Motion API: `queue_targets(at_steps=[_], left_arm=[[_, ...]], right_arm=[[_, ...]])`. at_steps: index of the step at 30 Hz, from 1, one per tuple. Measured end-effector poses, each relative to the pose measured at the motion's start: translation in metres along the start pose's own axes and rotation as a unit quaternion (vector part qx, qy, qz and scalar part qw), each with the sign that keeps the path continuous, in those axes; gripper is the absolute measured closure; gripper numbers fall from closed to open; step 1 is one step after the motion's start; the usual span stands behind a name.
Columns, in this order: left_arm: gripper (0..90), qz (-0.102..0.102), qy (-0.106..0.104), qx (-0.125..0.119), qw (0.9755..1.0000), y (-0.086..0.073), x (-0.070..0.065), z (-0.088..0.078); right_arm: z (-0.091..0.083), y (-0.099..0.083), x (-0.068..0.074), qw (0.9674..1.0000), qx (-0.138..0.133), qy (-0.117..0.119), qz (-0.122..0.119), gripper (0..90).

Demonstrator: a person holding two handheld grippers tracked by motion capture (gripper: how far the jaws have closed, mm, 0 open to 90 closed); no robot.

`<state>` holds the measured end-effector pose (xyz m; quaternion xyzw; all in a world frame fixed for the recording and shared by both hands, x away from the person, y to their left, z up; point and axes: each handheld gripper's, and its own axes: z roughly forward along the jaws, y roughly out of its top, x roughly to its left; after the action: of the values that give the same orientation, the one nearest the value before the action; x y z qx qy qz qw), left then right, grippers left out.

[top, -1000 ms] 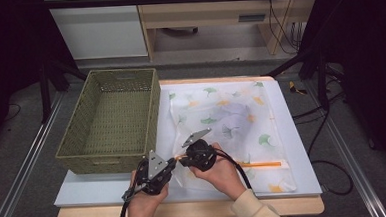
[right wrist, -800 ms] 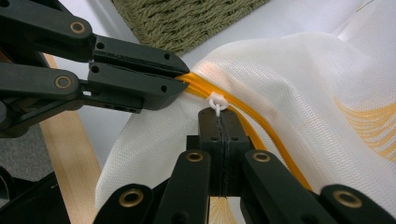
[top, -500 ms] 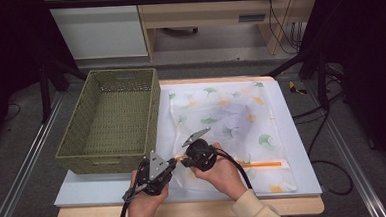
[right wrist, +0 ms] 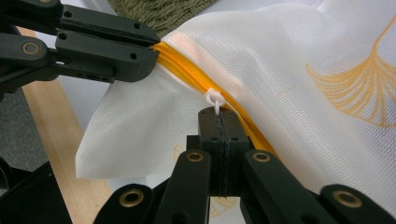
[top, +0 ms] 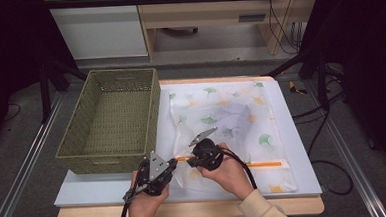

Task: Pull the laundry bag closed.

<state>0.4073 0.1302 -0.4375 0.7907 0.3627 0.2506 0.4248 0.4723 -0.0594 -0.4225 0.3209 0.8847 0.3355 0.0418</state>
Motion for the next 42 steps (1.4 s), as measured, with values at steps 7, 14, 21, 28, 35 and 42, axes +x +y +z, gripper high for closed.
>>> queue_targets(at_steps=[7,14,21,28,35,42], left_arm=[[86.4,-0.007,0.0,0.006,1.0,-0.003,0.001,0.005],[86.5,-0.003,0.003,0.013,0.9999,-0.004,-0.001,0.006],[86.5,-0.001,0.002,0.023,0.9997,-0.005,-0.001,0.008],[86.5,-0.003,0.009,0.022,0.9997,-0.006,0.002,0.006],[86.5,-0.001,0.007,0.025,0.9997,-0.006,0.001,0.007],[86.5,-0.005,0.01,0.026,0.9996,-0.007,0.004,0.007]], right_arm=[[0.004,-0.007,-0.001,1.0,-0.008,0.005,0.003,90.0],[0.004,-0.01,-0.001,1.0,-0.003,0.005,-0.003,90.0],[0.005,-0.011,0.0,1.0,0.002,0.005,0.0,90.0],[0.002,-0.015,-0.006,0.9998,0.009,0.003,0.015,90.0],[-0.002,-0.018,-0.009,0.9997,0.012,0.004,0.02,90.0],[-0.002,-0.025,-0.015,0.9995,0.019,-0.004,0.026,90.0]])
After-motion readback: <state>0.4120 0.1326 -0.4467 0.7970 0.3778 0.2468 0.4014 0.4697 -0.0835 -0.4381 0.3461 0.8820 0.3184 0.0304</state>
